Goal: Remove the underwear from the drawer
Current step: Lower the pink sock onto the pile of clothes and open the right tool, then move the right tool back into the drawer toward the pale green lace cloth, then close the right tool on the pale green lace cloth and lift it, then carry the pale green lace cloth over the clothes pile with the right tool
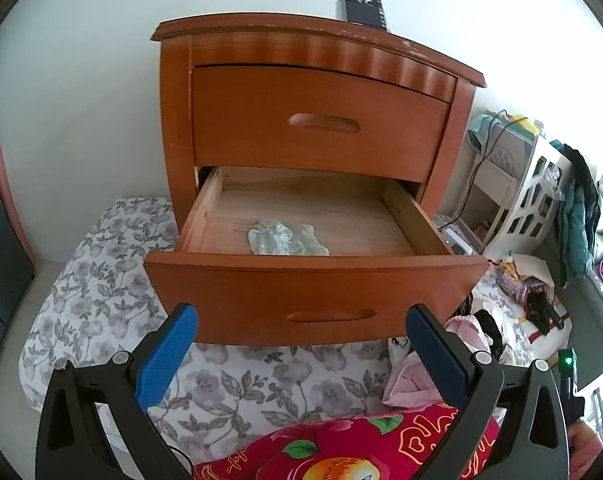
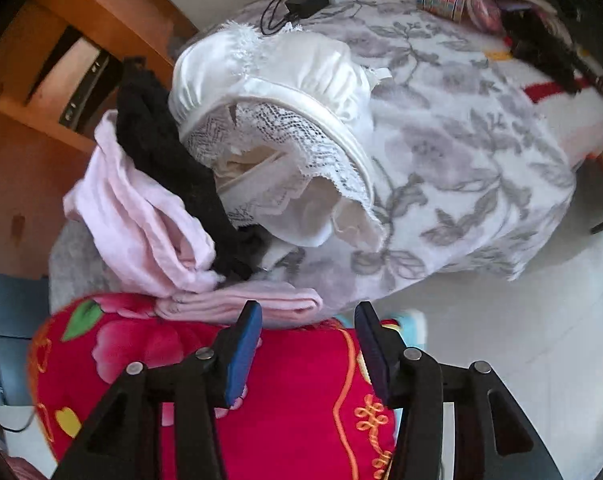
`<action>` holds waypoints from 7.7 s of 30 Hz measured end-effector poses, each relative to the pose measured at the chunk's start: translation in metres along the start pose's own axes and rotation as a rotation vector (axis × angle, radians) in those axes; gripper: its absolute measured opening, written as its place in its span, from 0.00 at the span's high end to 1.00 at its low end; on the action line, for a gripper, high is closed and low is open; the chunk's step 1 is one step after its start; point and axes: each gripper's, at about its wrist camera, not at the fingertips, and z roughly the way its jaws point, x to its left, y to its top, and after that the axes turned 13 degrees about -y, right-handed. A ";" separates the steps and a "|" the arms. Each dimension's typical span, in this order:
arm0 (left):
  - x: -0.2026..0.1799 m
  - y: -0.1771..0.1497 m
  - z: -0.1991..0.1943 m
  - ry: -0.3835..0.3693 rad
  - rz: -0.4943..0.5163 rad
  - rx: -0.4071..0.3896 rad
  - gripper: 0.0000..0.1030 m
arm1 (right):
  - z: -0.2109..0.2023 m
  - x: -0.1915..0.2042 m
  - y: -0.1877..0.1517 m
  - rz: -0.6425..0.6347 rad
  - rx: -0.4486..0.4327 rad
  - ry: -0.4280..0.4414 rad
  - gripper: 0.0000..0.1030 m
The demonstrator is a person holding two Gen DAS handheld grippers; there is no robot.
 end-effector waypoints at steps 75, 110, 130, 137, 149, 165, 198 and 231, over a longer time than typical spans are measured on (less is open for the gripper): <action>0.005 -0.005 0.020 0.015 -0.004 0.037 0.00 | -0.129 0.140 0.107 -0.285 -0.417 -0.130 0.06; 0.064 -0.009 0.007 0.020 -0.110 -0.058 0.00 | -0.216 0.320 0.069 -0.635 -0.472 0.039 0.00; 0.100 -0.016 0.024 -0.035 -0.164 -0.116 0.00 | -0.084 0.439 0.115 -0.651 -0.113 -0.017 0.01; 0.106 -0.018 0.032 -0.057 -0.182 -0.099 0.00 | -0.043 0.447 0.132 -0.596 -0.015 -0.079 0.14; 0.114 -0.020 0.036 -0.059 -0.208 -0.082 0.00 | -0.009 0.457 0.138 -0.591 0.058 -0.143 0.72; 0.113 -0.017 0.028 -0.058 -0.238 -0.072 0.00 | -0.074 0.448 0.119 -0.629 -0.105 -0.046 0.94; 0.036 0.010 -0.044 -0.056 -0.115 -0.140 0.00 | -0.379 0.255 0.104 -0.361 -0.644 0.157 0.94; 0.018 0.004 -0.021 -0.034 -0.068 -0.042 0.00 | -0.075 0.132 0.111 -0.186 -0.148 -0.152 0.92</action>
